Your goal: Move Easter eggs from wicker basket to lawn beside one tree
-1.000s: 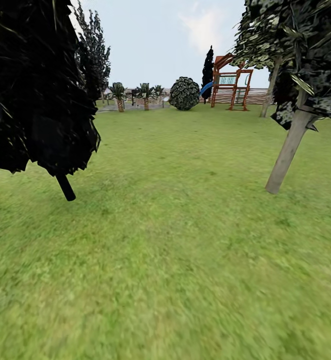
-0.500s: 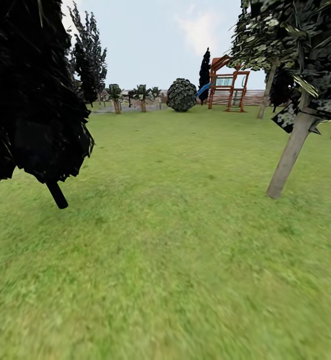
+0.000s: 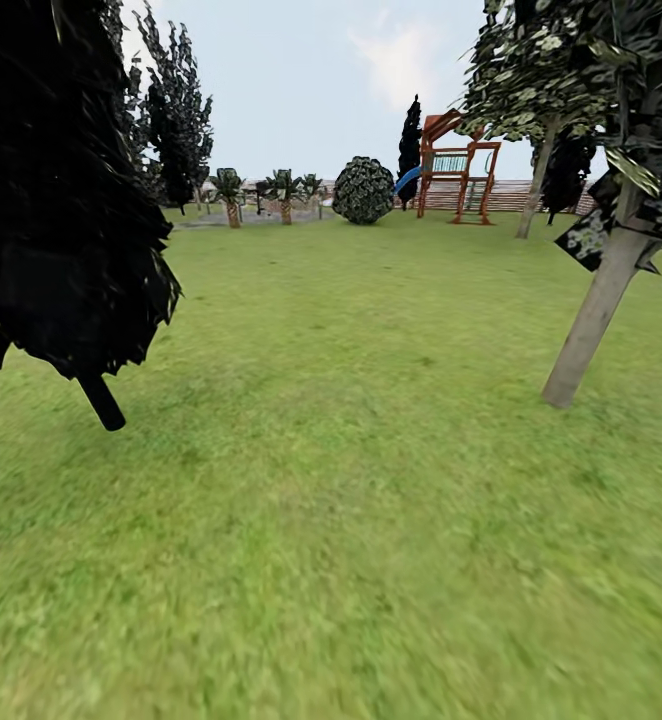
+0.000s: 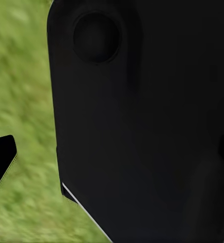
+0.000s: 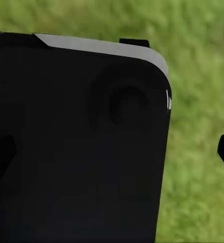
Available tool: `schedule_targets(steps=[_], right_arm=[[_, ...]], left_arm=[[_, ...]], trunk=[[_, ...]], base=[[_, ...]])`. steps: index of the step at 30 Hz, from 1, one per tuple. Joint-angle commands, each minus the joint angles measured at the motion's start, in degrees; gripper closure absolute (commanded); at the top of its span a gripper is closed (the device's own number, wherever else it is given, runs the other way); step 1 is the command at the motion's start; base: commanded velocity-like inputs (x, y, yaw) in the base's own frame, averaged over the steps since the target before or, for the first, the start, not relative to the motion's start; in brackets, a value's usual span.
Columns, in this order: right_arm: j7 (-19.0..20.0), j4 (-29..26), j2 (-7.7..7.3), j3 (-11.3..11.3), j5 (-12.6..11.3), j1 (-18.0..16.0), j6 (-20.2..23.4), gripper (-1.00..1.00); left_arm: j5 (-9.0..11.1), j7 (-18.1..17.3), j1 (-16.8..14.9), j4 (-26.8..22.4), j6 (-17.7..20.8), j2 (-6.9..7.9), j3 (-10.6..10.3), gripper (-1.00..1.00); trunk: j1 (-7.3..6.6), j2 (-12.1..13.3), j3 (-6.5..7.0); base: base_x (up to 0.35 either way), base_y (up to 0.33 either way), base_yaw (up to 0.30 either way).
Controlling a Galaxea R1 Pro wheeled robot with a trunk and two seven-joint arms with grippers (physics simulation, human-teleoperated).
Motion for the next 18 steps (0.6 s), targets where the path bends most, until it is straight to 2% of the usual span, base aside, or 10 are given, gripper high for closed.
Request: schedule_targets(steps=[1,18], right_arm=[[0.0,0.0,-0.02,0.0,0.3,0.0,-0.2,-1.0],[0.0,0.0,-0.17,0.0,-0.1,0.0,-0.2,-1.0]], left_arm=[[0.1,0.0,0.0,-0.1,0.0,0.0,0.0,-1.0],[0.1,0.0,0.1,-0.1,0.0,0.0,0.1,-1.0]], trunk=[[0.04,0.0,-0.04],[0.04,0.0,-0.37]], base=[[0.341,0.0,0.0],[0.34,0.0,0.021]])
